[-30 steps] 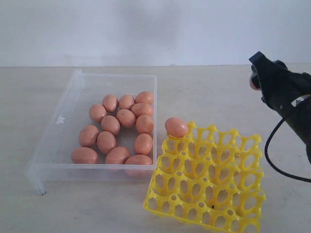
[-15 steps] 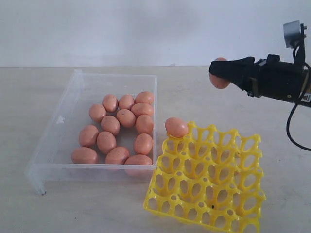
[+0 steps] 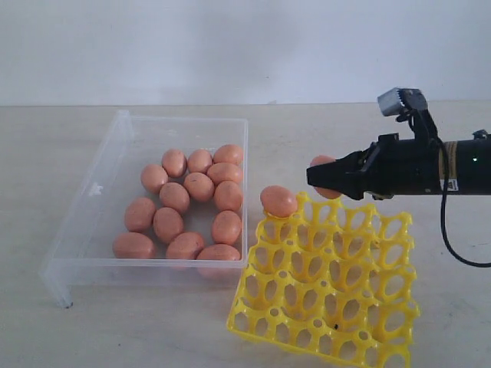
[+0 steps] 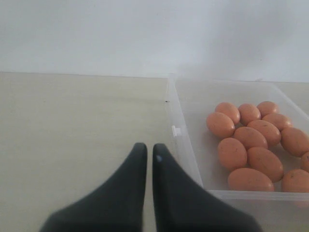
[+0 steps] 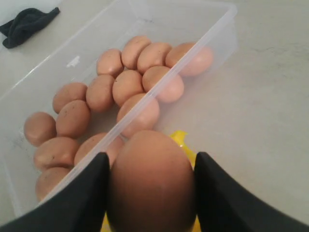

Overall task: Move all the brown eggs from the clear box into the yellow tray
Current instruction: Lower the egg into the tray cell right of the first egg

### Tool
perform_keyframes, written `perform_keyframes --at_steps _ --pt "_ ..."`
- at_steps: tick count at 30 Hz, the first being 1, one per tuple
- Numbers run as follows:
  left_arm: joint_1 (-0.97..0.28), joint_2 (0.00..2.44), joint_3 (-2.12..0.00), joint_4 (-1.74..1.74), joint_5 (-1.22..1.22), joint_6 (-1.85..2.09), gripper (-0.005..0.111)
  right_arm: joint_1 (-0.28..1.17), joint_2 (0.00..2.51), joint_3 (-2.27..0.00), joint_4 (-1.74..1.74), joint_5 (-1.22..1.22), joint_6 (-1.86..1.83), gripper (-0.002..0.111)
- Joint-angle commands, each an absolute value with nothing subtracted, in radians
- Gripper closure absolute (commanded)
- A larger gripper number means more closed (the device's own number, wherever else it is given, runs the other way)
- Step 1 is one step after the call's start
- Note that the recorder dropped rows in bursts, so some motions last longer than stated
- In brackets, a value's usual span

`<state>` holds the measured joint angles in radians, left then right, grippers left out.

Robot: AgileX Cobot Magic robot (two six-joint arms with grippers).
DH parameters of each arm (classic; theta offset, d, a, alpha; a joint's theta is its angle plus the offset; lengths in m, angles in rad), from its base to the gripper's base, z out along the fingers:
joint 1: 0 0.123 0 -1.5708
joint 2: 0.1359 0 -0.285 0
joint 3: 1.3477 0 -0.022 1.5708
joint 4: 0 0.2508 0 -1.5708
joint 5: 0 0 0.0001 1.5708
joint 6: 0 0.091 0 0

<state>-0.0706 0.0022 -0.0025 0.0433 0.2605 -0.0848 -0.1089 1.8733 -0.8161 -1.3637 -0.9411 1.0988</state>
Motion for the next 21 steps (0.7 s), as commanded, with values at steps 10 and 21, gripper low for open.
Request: perform_keyframes --at_steps 10,21 --pt "-0.067 0.000 0.000 0.041 0.255 -0.083 0.103 -0.049 1.921 -0.819 -1.307 -0.824 0.985 0.108" --pt "-0.067 0.000 0.000 0.041 0.255 -0.083 0.103 -0.049 1.990 -0.819 -1.233 -0.873 0.895 0.108"
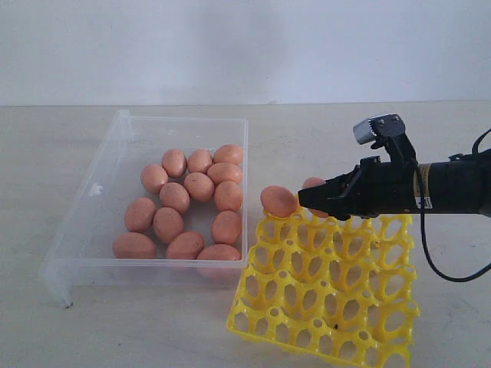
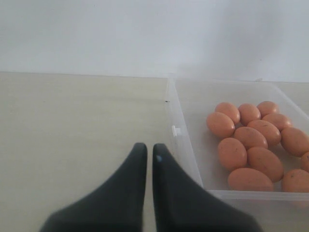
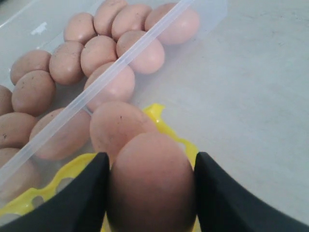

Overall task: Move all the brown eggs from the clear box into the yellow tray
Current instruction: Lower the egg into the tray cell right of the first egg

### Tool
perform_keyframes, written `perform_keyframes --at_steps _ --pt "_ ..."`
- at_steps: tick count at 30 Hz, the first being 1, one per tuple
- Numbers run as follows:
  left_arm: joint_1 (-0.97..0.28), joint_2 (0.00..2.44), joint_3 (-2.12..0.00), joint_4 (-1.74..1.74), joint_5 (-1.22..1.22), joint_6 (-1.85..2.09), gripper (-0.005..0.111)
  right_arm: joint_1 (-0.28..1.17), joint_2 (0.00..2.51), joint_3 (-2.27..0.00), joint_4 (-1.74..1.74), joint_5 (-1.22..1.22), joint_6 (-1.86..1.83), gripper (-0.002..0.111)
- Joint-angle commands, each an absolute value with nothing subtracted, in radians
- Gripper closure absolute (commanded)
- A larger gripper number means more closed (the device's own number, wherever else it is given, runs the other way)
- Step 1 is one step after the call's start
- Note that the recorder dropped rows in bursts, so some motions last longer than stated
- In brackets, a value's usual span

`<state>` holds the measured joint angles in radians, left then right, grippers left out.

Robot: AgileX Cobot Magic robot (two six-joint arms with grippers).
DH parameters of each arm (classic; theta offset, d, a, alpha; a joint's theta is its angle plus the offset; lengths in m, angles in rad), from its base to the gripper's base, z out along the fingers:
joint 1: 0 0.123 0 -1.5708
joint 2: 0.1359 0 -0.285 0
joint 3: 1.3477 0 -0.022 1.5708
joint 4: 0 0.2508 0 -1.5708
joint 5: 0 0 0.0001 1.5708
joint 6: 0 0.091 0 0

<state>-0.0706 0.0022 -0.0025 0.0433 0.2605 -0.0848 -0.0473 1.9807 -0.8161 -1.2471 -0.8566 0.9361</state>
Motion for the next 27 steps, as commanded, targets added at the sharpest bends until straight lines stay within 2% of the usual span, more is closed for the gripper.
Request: perform_keyframes --at_steps 1,5,11,18,21,27 --pt "-0.067 0.000 0.000 0.041 0.255 -0.083 0.103 -0.049 1.995 -0.819 -1.229 -0.873 0.891 0.108" --pt "-0.067 0.000 0.000 0.041 0.255 -0.083 0.103 -0.049 2.011 -0.819 -1.201 -0.886 0.872 0.104" --pt "-0.067 0.000 0.000 0.041 0.255 -0.083 0.103 -0.049 2.015 -0.819 -1.128 -0.892 0.841 0.079" --pt "-0.067 0.000 0.000 0.041 0.255 -0.083 0.103 -0.049 2.015 -0.819 -1.111 -0.892 0.817 0.062" --pt "-0.067 0.000 0.000 0.041 0.255 -0.083 0.103 -0.049 2.017 -0.819 -1.111 -0.892 0.817 0.057" --pt "-0.067 0.000 0.000 0.041 0.255 -0.083 0.103 -0.049 2.017 -0.819 -1.116 -0.892 0.817 0.058"
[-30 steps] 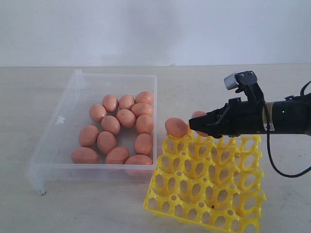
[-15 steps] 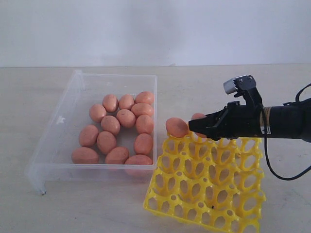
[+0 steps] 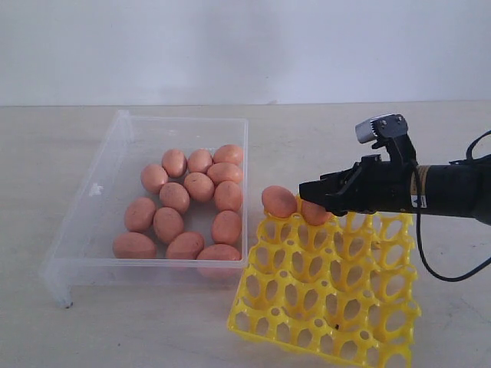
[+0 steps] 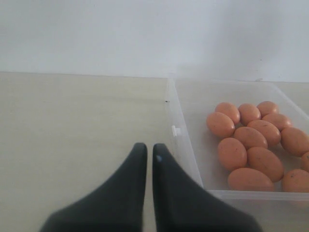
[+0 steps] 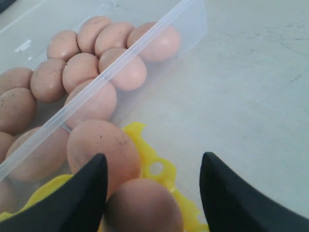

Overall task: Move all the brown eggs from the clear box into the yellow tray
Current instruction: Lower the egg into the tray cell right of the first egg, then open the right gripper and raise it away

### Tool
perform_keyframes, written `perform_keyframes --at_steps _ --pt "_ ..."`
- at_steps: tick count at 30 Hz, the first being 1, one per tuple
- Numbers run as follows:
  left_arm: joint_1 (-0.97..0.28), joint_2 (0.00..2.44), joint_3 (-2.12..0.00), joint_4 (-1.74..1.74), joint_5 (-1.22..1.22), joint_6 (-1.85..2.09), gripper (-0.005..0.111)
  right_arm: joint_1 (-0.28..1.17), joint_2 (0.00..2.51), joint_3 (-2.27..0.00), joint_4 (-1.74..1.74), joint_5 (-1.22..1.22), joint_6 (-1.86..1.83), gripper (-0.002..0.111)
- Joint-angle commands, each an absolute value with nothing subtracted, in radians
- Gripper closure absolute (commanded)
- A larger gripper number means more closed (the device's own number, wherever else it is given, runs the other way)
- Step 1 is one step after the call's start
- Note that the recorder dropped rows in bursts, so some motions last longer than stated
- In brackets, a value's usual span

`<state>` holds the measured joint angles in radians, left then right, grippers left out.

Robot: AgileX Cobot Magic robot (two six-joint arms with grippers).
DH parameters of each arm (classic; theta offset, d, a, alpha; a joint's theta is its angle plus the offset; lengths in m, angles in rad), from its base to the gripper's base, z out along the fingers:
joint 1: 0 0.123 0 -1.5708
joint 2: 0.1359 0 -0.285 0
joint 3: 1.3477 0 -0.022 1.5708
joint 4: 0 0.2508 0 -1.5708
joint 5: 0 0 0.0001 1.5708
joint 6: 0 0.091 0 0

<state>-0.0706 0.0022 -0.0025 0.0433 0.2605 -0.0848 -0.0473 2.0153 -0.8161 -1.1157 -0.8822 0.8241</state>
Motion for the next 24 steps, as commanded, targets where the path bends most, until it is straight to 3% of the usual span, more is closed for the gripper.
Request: perform_keyframes --at_steps 1,14,24 --pt "-0.067 0.000 0.000 0.041 0.255 -0.083 0.103 -0.049 2.017 -0.819 -1.116 -0.892 0.817 0.058" --pt "-0.067 0.000 0.000 0.041 0.255 -0.083 0.103 -0.049 1.971 -0.819 -1.078 -0.918 0.813 0.058" --pt "-0.067 0.000 0.000 0.041 0.255 -0.083 0.103 -0.030 1.688 -0.819 -1.078 -1.017 0.947 0.058"
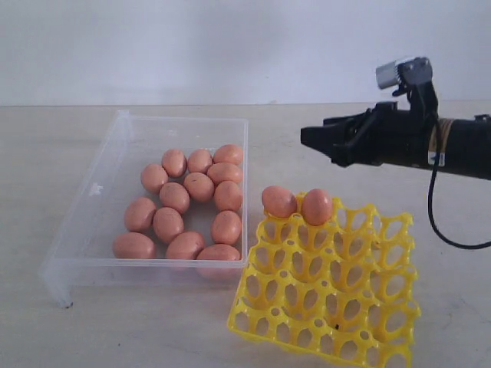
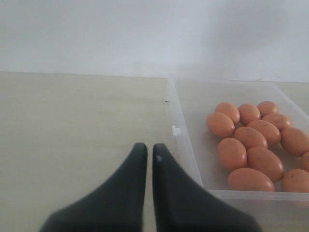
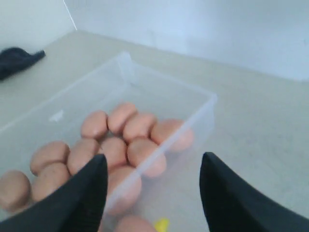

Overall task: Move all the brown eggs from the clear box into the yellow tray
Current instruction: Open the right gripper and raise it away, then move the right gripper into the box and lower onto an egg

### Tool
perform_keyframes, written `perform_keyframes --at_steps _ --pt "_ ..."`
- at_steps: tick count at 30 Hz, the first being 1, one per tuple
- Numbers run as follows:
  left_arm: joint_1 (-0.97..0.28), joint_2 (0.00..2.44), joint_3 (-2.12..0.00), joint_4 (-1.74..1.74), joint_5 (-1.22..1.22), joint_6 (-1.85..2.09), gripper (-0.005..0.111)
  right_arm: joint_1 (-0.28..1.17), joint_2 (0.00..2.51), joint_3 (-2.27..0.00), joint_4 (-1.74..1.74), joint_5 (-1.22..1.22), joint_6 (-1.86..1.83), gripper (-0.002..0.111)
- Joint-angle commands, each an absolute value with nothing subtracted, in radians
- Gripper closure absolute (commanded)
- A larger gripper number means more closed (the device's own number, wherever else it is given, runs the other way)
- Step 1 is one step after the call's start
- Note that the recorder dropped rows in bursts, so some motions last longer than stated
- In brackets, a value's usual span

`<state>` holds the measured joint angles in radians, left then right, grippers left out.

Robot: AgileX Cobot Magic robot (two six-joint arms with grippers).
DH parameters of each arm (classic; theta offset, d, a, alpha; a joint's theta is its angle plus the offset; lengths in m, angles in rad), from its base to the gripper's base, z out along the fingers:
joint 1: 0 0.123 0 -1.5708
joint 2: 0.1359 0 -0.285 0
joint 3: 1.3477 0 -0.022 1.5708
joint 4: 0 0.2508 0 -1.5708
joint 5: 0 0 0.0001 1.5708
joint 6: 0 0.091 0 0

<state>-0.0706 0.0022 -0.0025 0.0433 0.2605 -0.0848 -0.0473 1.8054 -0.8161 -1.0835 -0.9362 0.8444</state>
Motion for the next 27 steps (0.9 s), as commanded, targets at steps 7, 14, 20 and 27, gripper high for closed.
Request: perform_keyframes --at_steps 7,14,20,27 --pt "-0.067 0.000 0.000 0.041 0.255 -0.083 0.103 0.179 1.536 -0.830 -1.086 -0.929 0.909 0.081" --pt "-0.067 0.000 0.000 0.041 0.255 -0.083 0.103 0.481 1.526 -0.973 -1.090 -0.708 0.665 0.107" --pt "-0.067 0.000 0.000 0.041 0.255 -0.083 0.103 0.720 1.599 -1.222 -1.103 -0.086 0.638 0.108" --pt "-0.067 0.000 0.000 0.041 0.255 -0.083 0.103 0.808 1.800 -1.540 -0.878 0.532 0.419 0.108"
